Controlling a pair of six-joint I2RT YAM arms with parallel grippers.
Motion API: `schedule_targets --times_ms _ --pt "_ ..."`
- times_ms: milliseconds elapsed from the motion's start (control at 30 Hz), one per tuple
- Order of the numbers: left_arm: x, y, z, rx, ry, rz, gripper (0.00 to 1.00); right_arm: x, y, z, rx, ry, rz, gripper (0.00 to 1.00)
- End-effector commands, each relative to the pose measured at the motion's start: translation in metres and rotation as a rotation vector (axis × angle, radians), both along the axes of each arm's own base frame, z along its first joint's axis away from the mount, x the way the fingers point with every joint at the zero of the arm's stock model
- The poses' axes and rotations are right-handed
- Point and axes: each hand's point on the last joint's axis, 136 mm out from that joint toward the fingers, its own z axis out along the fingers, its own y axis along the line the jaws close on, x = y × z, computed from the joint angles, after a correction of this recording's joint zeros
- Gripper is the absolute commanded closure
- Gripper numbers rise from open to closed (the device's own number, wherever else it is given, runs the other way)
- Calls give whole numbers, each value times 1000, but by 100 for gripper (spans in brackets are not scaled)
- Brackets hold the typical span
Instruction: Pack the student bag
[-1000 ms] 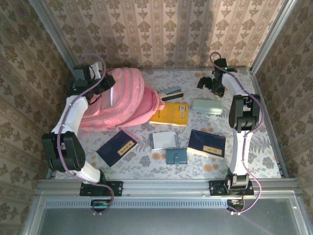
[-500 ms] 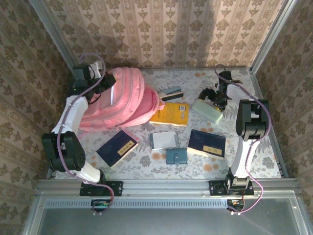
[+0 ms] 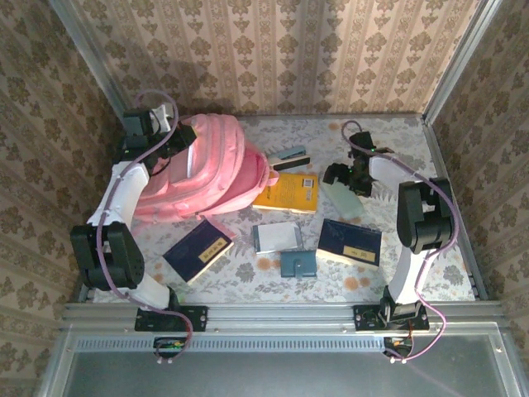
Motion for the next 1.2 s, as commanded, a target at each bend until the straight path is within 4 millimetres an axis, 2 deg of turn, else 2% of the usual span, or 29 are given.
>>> schedule_targets --times_ms 0,167,333,567,667,833,1100,1167 --pt "-2 -6 41 -38 -133 -44 100 -17 -15 1 -201 42 91 0" --pt "-2 -7 40 -36 -130 -46 100 -24 -9 0 -289 42 175 0" --pt "-3 -8 39 -35 -129 -50 100 -25 -6 1 -271 42 191 0" --pt "-4 -9 41 -33 -135 -52 100 -34 19 -8 -183 45 294 0" --pt "-5 -10 41 -32 -134 -57 100 -36 24 -13 -171 54 310 0" --pt "-6 -10 41 -27 -136 -61 100 -35 14 -20 -227 63 282 1" --pt "-5 -16 42 -8 -137 -94 100 -30 7 -24 -263 42 239 13" --pt "-7 -20 44 0 -142 -117 100 -27 5 -19 -270 14 221 18"
